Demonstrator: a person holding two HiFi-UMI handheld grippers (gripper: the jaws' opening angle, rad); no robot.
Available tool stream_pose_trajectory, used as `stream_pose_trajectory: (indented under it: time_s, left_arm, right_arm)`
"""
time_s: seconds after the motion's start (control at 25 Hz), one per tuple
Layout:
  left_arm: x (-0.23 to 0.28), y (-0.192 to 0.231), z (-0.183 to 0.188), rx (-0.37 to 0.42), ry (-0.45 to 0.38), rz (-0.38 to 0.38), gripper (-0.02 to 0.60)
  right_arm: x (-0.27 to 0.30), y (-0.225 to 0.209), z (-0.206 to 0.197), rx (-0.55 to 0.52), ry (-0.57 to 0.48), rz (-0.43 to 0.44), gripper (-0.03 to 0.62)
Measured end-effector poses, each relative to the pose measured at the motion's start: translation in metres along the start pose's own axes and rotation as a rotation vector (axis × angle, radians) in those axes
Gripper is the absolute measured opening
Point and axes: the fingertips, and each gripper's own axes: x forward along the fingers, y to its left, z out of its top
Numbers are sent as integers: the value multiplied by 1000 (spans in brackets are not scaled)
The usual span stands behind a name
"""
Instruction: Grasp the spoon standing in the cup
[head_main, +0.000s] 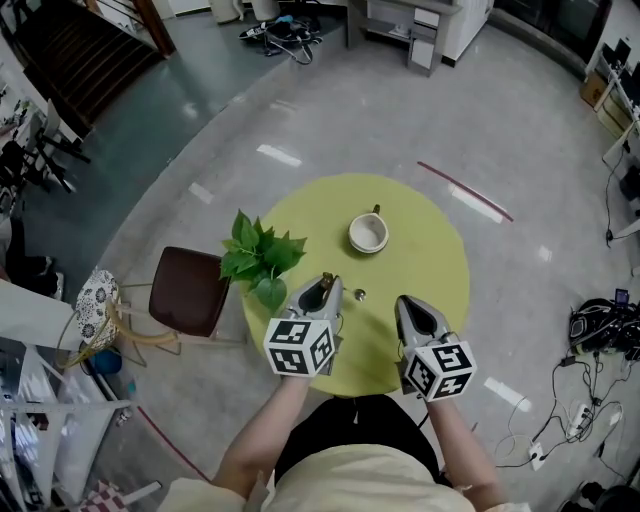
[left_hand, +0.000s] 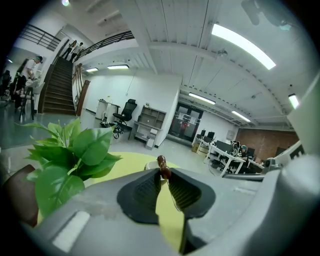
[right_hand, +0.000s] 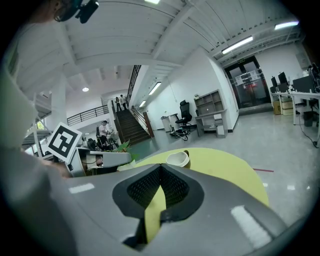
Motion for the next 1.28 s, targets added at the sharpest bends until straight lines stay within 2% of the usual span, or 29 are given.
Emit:
stream_pose_trajectory:
  time_s: [0.4,1.04,1.28]
  left_arm:
    - [-19,-15,-23,-5,25,-9,54]
    - [-38,-27,-20,35,-1,-19,54]
    - [-46,-28,-23,27,-4,-16,54]
  right_arm:
    - [-16,9,-3,-33,8,-5,-2]
    - [-37,13,-3,-55,-19,-37,-2]
    - [-41,16,-5,-46,-27,-42,-2]
